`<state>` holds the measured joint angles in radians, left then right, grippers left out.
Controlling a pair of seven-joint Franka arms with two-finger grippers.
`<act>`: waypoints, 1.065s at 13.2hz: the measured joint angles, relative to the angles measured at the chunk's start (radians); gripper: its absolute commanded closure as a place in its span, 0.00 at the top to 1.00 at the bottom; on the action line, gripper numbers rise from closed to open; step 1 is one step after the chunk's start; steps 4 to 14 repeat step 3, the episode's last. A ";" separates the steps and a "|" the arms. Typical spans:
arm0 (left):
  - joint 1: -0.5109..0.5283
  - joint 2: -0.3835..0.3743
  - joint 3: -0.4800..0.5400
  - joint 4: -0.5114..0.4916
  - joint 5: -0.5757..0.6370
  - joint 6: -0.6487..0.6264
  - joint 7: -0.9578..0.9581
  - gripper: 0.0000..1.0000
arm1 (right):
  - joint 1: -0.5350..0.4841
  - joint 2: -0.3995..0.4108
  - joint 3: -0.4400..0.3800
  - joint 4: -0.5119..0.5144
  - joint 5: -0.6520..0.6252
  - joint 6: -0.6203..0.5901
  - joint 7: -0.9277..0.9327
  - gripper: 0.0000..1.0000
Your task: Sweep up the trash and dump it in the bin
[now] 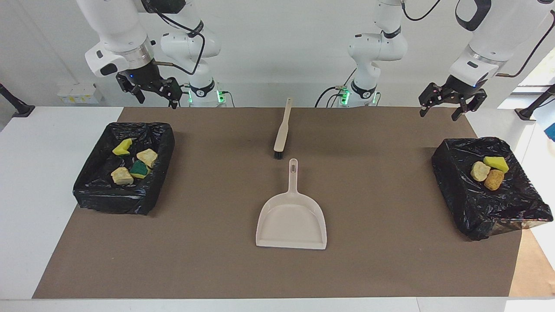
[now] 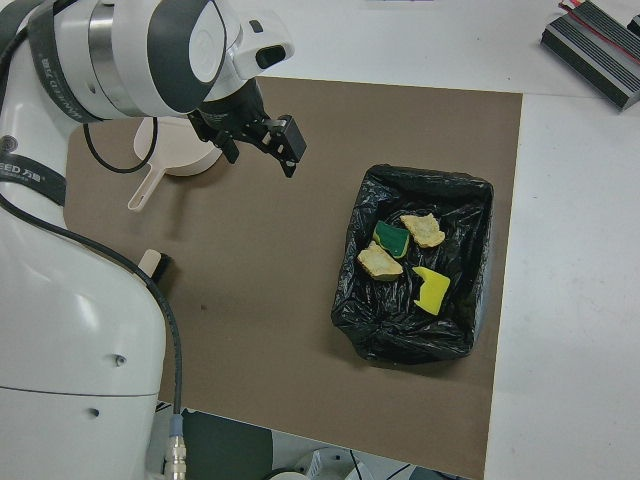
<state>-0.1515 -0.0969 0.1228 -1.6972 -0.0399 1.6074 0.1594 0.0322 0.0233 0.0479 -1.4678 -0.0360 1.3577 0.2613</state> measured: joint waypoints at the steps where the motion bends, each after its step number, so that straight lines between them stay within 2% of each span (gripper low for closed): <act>1: 0.000 0.000 0.001 0.000 0.000 0.000 0.000 1.00 | 0.000 0.000 0.000 0.000 0.000 0.000 0.000 1.00; 14: 0.000 0.000 0.002 0.000 0.003 -0.002 0.000 1.00 | 0.000 0.000 0.000 0.000 0.000 0.000 0.000 1.00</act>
